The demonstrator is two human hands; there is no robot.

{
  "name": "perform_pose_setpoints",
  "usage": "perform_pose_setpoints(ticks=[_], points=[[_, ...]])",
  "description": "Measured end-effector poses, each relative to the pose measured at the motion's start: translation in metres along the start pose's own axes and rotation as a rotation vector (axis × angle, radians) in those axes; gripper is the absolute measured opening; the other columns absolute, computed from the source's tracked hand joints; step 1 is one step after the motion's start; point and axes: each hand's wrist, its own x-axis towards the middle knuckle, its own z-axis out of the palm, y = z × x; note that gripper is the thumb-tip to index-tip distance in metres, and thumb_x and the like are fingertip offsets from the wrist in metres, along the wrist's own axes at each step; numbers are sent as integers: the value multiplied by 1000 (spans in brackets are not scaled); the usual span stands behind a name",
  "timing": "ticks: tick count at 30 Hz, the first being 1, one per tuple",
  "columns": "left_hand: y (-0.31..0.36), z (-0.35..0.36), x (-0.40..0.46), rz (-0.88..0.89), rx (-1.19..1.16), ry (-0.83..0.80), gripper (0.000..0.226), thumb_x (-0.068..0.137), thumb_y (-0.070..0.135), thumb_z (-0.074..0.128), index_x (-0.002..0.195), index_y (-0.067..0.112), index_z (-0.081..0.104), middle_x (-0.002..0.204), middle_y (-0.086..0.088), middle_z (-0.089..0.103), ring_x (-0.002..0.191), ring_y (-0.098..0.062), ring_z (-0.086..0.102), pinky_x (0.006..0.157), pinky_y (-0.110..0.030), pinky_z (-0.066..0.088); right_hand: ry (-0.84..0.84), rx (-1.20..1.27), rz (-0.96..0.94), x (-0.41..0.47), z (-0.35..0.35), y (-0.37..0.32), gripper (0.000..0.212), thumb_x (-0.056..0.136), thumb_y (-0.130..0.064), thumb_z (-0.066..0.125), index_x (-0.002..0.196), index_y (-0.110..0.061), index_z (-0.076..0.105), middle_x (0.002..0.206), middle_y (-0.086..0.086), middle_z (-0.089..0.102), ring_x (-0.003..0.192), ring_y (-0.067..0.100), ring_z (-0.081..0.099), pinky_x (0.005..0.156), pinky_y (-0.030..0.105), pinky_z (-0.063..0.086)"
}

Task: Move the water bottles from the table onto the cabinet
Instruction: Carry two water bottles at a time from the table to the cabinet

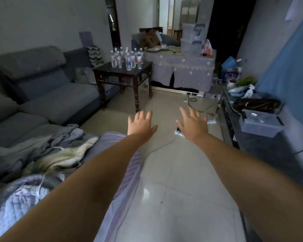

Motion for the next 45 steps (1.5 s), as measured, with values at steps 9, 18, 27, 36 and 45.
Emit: perform_pose_setpoints(ticks=[9,18,27,36,45], points=[[2,54,15,16,-9,-143,65,94,49,43,148,19,23,148,-8,33,138,-27,31,112,-47,26,-177,-41,59,3,63,27,55,99,-43,35,150,-26,23,156,6,27,146,24,24,116,56,17],[19,110,105,-72,-52,-231,65,94,52,42,147,19,25,145,-8,39,135,-28,37,110,-46,29,-261,-64,25,99,103,66,53,99,-42,36,148,-25,27,153,5,32,142,25,30,115,54,22],[62,136,268,-183,-157,-201,65,94,52,43,147,20,26,147,-7,37,136,-28,36,108,-47,32,-302,-90,-46,273,109,136,53,100,-40,34,149,-24,24,158,6,24,145,24,24,115,54,20],[16,172,403,-306,-152,-217,65,93,53,44,146,21,26,148,-9,37,136,-30,36,108,-50,35,-369,-73,-117,425,157,126,50,101,-36,32,149,-25,22,158,5,21,145,26,21,117,54,17],[-48,185,611,-259,-201,-166,65,92,51,46,147,20,27,146,-9,38,135,-31,36,106,-49,36,-288,8,-55,621,193,88,54,99,-39,34,150,-25,22,158,6,22,143,25,25,116,51,18]])
